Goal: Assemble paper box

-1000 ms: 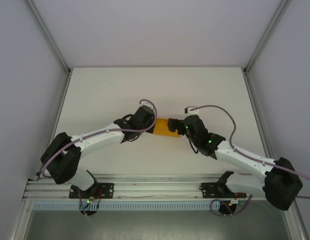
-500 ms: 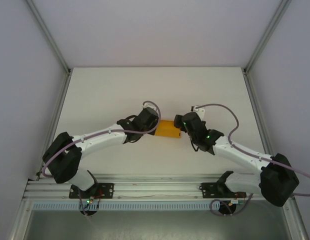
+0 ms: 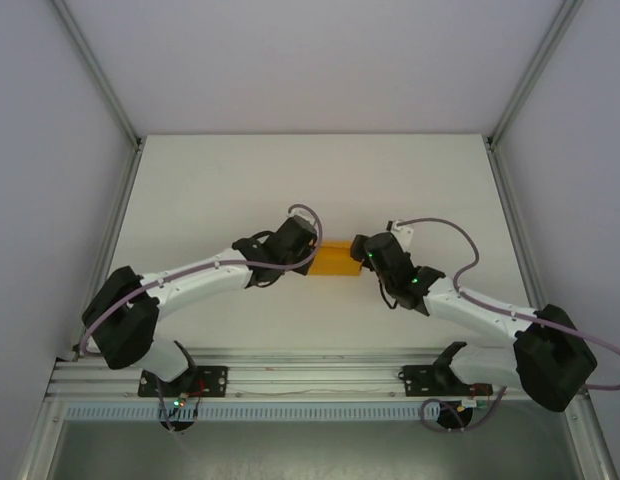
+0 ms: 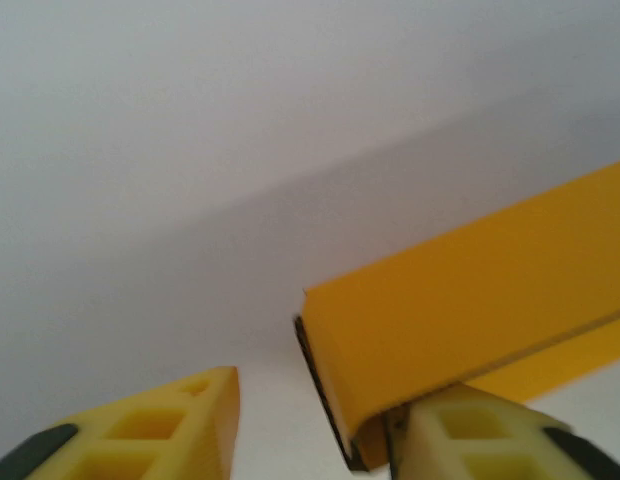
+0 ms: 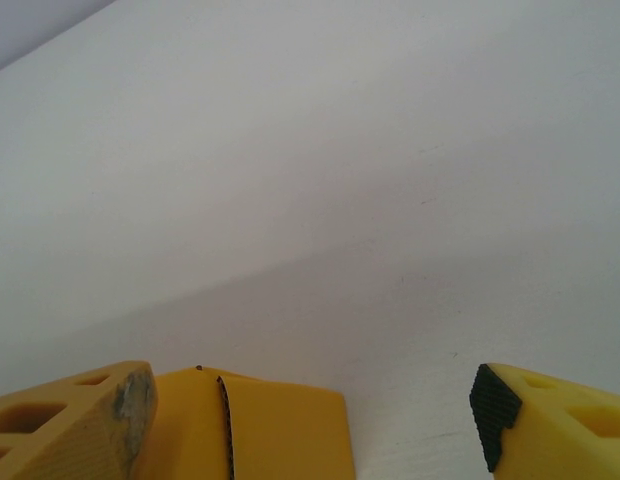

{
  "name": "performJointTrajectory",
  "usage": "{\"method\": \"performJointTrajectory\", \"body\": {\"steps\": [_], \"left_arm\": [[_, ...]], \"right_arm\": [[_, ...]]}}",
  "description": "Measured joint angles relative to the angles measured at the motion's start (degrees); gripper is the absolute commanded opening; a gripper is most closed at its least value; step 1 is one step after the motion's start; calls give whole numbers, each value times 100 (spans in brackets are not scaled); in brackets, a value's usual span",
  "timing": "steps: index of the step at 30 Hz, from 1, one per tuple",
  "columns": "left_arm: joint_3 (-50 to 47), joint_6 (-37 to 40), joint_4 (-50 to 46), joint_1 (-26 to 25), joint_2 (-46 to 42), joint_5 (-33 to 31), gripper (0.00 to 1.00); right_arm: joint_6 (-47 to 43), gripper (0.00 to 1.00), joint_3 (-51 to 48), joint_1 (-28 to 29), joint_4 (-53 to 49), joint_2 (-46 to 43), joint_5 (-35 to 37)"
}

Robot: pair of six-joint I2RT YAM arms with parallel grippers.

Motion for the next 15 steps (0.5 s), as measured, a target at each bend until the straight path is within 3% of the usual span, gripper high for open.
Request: {"method": "performJointTrajectory", "body": {"steps": [4, 6, 11, 15], "left_arm": [[28, 68, -315, -28, -188, 260, 66], [70, 26, -450, -37, -286, 369, 80], [254, -243, -570, 66, -479, 527, 81], [407, -608, -525, 629, -439, 988, 75]], "right_arm": [[92, 81, -9, 0, 17, 105, -2], [153, 80, 4, 0, 63, 199, -13], [210, 80, 13, 0, 170, 269, -105], [210, 80, 11, 0, 170, 267, -105]]}}
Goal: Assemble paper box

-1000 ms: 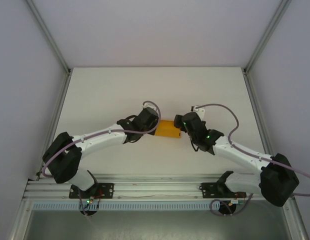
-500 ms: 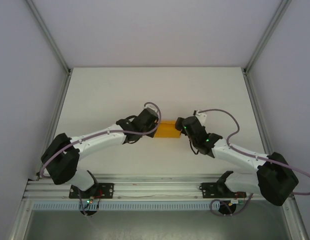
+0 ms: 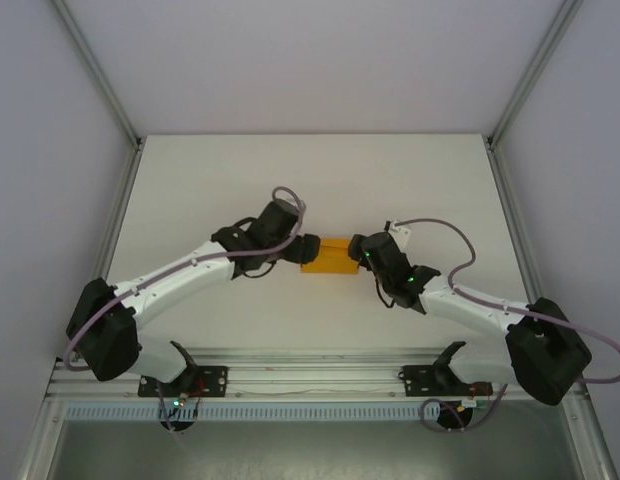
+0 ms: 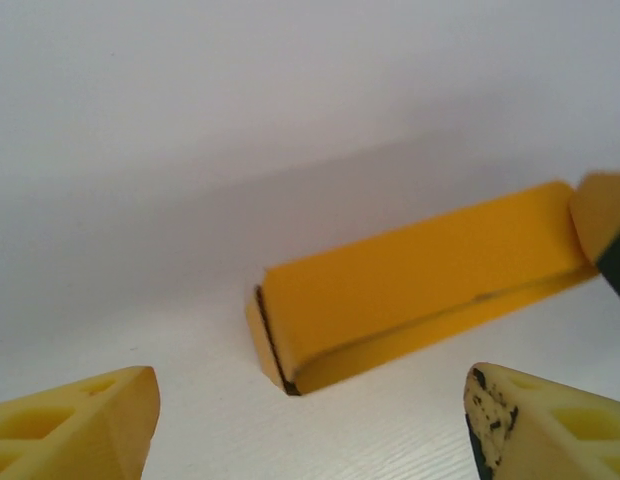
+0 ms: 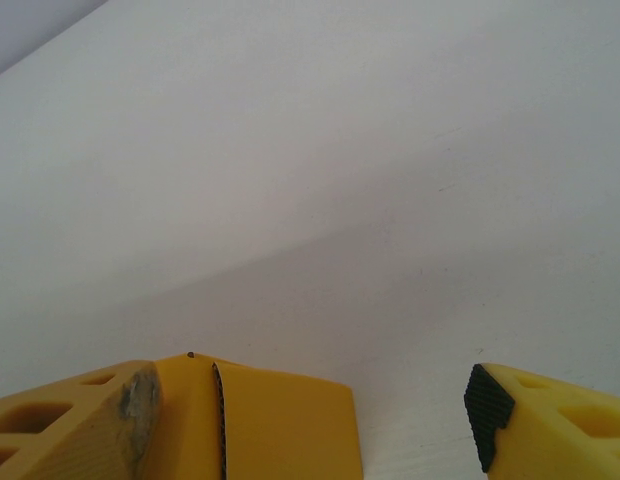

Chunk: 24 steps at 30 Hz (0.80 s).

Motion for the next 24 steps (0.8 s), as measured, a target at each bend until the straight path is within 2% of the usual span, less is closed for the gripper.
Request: {"method": "performJointTrajectory", "body": {"steps": [3, 7, 10, 13, 15, 17, 21, 24], "left_arm": [[17, -188, 142, 455, 219, 400, 71], [-24, -295, 243, 647, 538, 872, 69], [-175, -402, 358, 649, 610, 1161, 53], [-400, -516, 704, 688, 557, 1366, 50], [-745, -584, 1080, 743, 452, 1534, 49], [-1143, -643, 1539, 804, 348, 1709, 42], [-1709, -695, 2535, 852, 254, 2020, 37], [-2004, -715, 3136, 883, 245, 2138, 26]], "right_arm": [[-2, 80, 0, 0, -2, 4, 2], [-2, 79, 13, 0, -7, 70, 2], [0, 79, 24, 0, -2, 125, 4], [46, 79, 22, 0, 22, 153, 9], [90, 76, -26, 0, 105, 162, -13], [157, 75, -177, 0, 354, 160, -94], [286, 67, -608, -24, 1141, 151, -203], [348, 60, -870, -55, 1725, 162, -332]]}}
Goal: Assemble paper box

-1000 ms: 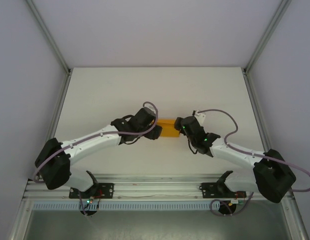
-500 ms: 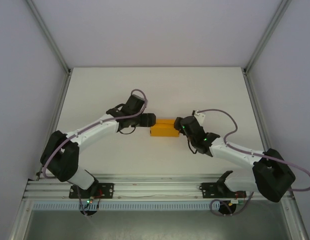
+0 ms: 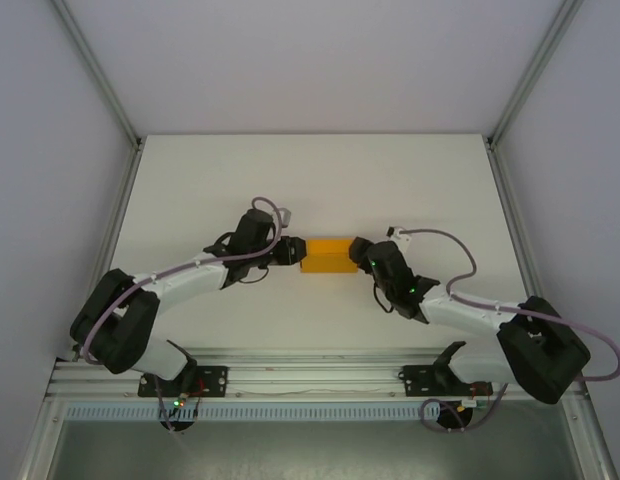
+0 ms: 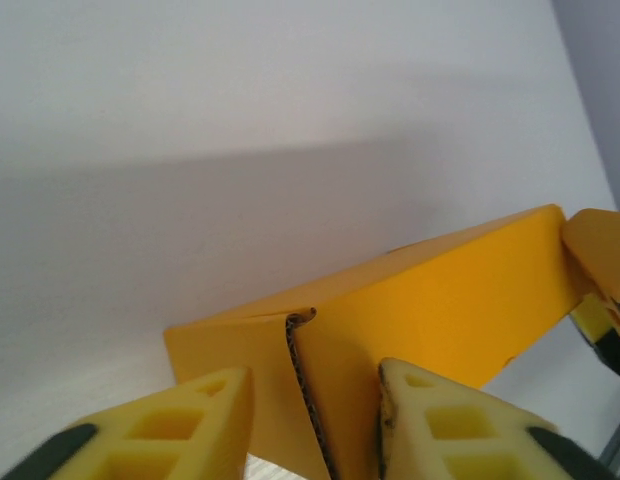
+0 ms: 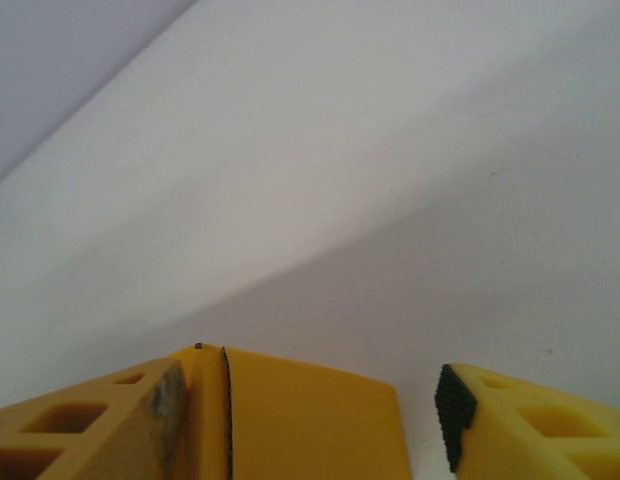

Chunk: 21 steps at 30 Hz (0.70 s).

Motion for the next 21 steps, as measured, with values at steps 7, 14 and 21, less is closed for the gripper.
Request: {"method": "performJointTrajectory", "body": {"steps": [7, 14, 21], "left_arm": [[-382, -90, 796, 81, 9, 160, 18], [-533, -162, 1014, 94, -68, 94, 4], [-481, -216, 1008, 107, -74, 96, 0]], "right_arm": [[103, 33, -308, -44, 1169, 282, -254], [166, 12, -433, -70, 2227, 695, -389], [76, 0, -428, -70, 1893, 435, -470]]}}
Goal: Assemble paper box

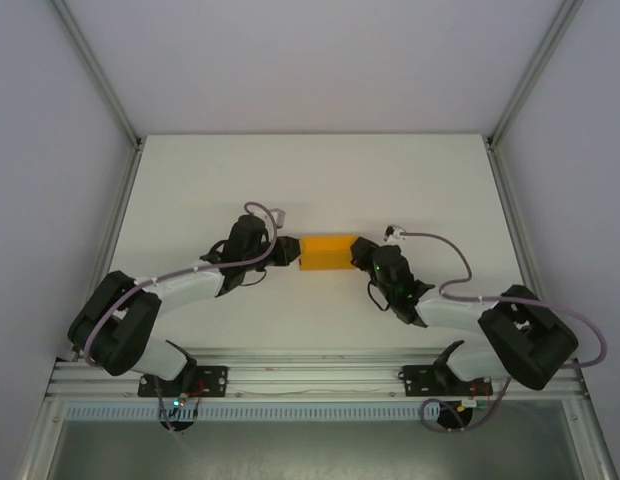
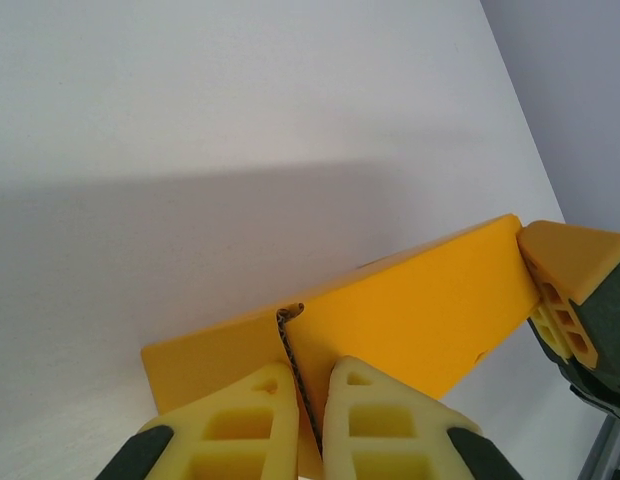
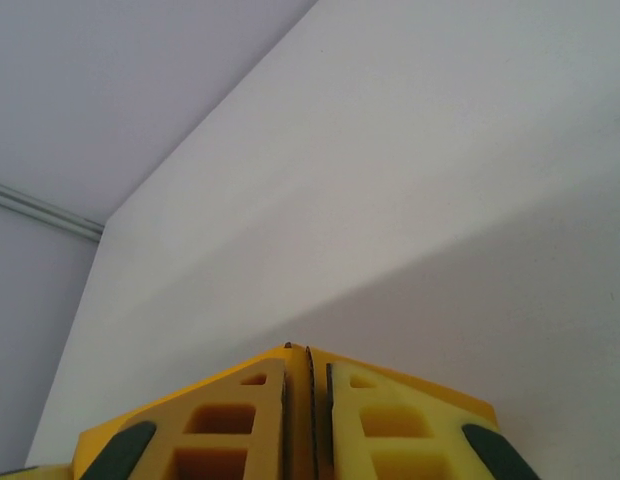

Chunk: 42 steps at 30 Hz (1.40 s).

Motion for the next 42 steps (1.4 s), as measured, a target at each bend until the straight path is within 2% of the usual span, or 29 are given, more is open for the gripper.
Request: {"method": "performJointTrajectory", "body": {"steps": [8, 9, 10, 11, 12, 17, 19, 20, 22, 24, 28, 32, 35, 39, 42], "left_arm": [[232, -13, -225, -2, 55, 50, 0], [299, 0, -330, -2, 55, 52, 0], [380, 24, -468, 0, 55, 61, 13], [483, 94, -647, 0, 57, 63, 21], [595, 122, -831, -2, 68, 66, 24], [1119, 339, -1764, 0, 232, -20, 52], [1294, 428, -2092, 0, 251, -83, 57], [1377, 468, -2221, 0, 251, -125, 64], [1552, 557, -2404, 0, 251, -192, 79], [1727, 621, -2568, 0, 251, -317, 99], [2155, 772, -2929, 0, 223, -813, 100], [2498, 887, -3248, 17, 68, -1718, 100], [2551, 909, -3377, 188, -146, -2341, 100], [2514, 905, -3473, 579, -313, -2739, 100], [2413, 903, -3578, 802, -378, -2911, 100]], "right_arm": [[-170, 0, 83, 17, -1285, -929, -153], [-216, 3, 146, 17, -1453, -994, -168], [-264, 8, 236, 17, -1668, -1040, -170], [-304, 12, 326, 17, -1864, -1071, -168], [-345, 17, 417, 17, -2059, -1093, -164], [-610, 36, 922, 17, -3158, -1093, 33], [-734, 45, 1147, 17, -3626, -1071, 153], [-804, 49, 1244, 17, -3814, -1058, 214], [-946, 54, 1458, 17, -4162, -1038, 354], [-1091, 66, 1679, 17, -4435, -1021, 457], [-1552, 99, 2076, 17, -4734, -1021, 474], [-2778, 100, 2500, 17, -5073, -1021, 35], [-4089, 100, 2903, 15, -5401, -1012, -590], [-6116, 100, 3506, 17, -6153, -691, -1650], [-7326, 100, 3864, 28, -6585, -164, -1908]]}}
